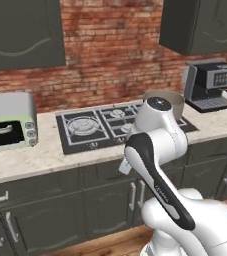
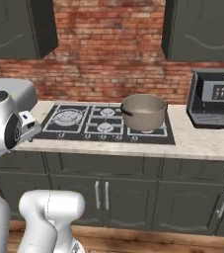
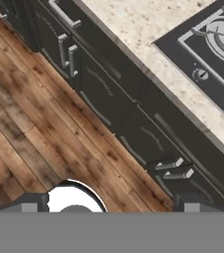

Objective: Move the pot and pan from the stove into the sink.

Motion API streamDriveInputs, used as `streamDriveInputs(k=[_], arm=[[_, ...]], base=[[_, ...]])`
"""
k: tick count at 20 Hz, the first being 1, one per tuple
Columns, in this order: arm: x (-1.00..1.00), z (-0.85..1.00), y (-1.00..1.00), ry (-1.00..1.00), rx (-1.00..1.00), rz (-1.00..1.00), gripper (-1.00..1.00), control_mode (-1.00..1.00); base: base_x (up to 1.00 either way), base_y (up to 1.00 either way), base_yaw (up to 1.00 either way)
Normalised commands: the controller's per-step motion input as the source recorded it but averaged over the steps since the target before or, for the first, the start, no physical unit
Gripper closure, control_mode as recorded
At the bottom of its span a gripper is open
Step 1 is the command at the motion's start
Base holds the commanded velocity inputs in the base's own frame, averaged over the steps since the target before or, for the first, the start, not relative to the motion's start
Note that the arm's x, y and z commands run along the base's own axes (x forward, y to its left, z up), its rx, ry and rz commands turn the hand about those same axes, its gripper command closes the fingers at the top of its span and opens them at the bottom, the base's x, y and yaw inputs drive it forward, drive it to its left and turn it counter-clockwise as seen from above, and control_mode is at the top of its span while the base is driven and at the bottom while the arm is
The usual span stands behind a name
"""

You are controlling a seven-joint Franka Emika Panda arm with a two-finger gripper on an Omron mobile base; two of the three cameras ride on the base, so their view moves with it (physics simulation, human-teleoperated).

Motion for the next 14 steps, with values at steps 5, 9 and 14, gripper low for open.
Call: streamDriveInputs(k=[5,9,14], arm=[[0.0,0.0,0.0,0.0,0.0,0.0,-1.0,1.0],[0.0,0.0,0.0,0.0,0.0,0.0,-1.0,1.0],[0.0,0.0,0.0,0.0,0.0,0.0,-1.0,1.0]], base=[[0.47,-0.41,0.0],[0.37,-0.64,0.0],[0.33,-0.68,0.0]])
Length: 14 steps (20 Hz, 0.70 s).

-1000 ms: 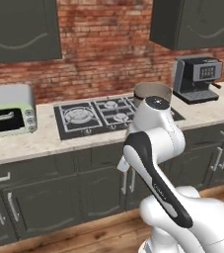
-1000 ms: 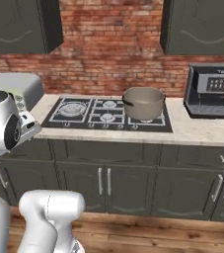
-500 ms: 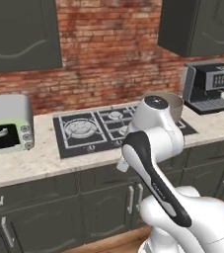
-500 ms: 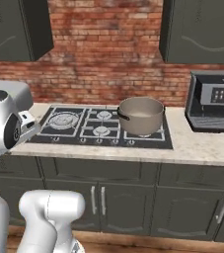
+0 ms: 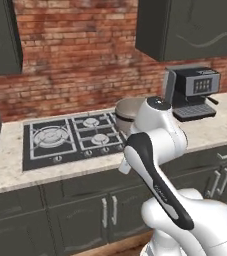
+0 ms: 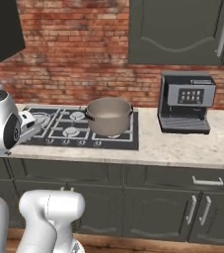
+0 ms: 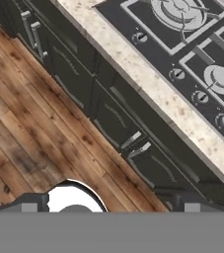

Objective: Move the pot and pan from the stove into the sink.

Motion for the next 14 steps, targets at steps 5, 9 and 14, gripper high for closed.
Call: streamDriveInputs(k=[5,9,14], arm=[[0.0,0.0,0.0,0.0,0.0,0.0,-1.0,1.0],[0.0,0.0,0.0,0.0,0.0,0.0,-1.0,1.0],[0.0,0.0,0.0,0.0,0.0,0.0,-1.0,1.0]], base=[[0.32,-0.7,0.0],[0.37,-0.65,0.0],[0.38,-0.55,0.0]])
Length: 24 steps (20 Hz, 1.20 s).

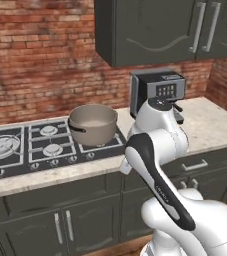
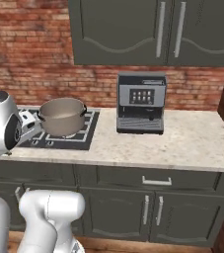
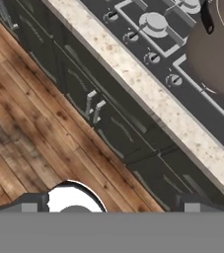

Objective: Move the pot and pan from the stove into the sink.

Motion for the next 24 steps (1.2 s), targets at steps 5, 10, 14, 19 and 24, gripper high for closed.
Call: streamDriveInputs(k=[5,10,14,19,24], arm=[[0.0,0.0,0.0,0.0,0.0,0.0,-1.0,1.0],[0.0,0.0,0.0,0.0,0.0,0.0,-1.0,1.0],[0.0,0.0,0.0,0.0,0.0,0.0,-1.0,1.0],[0.0,0.0,0.0,0.0,0.0,0.0,-1.0,1.0],[0.52,0.0,0.0,0.0,0.01,0.0,-1.0,-1.0]], base=[[0.1,-0.11,0.0],[0.43,0.0,0.0],[0.67,0.0,0.0],[0.54,0.0,0.0],[0.09,0.0,0.0]])
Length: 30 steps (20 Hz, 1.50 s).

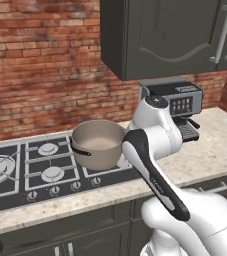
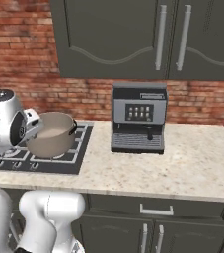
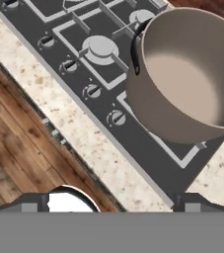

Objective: Move the pot and pan from the stove into the sink.

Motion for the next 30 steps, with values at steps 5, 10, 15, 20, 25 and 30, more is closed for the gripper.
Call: streamDriveInputs(k=[5,10,15,20,25,30], arm=[[0.5,0.0,0.03,0.0,0.0,0.0,-1.0,-1.0],[0.04,0.0,0.0,0.0,0.0,0.0,-1.0,-1.0],[0.12,-0.09,0.06,0.0,0.0,0.0,-1.0,-1.0],[0.25,-0.26,0.11,0.05,-0.05,0.03,-1.0,-1.0],[0.4,-0.22,0.15,0.06,-0.06,0.04,-1.0,-1.0],[0.55,-0.16,0.21,0.07,-0.05,0.02,-1.0,-1.0]], base=[[0.0,0.0,0.0],[0.0,0.0,0.0],[0.0,0.0,0.0],[0.0,0.0,0.0],[0.0,0.0,0.0],[0.0,0.0,0.0]])
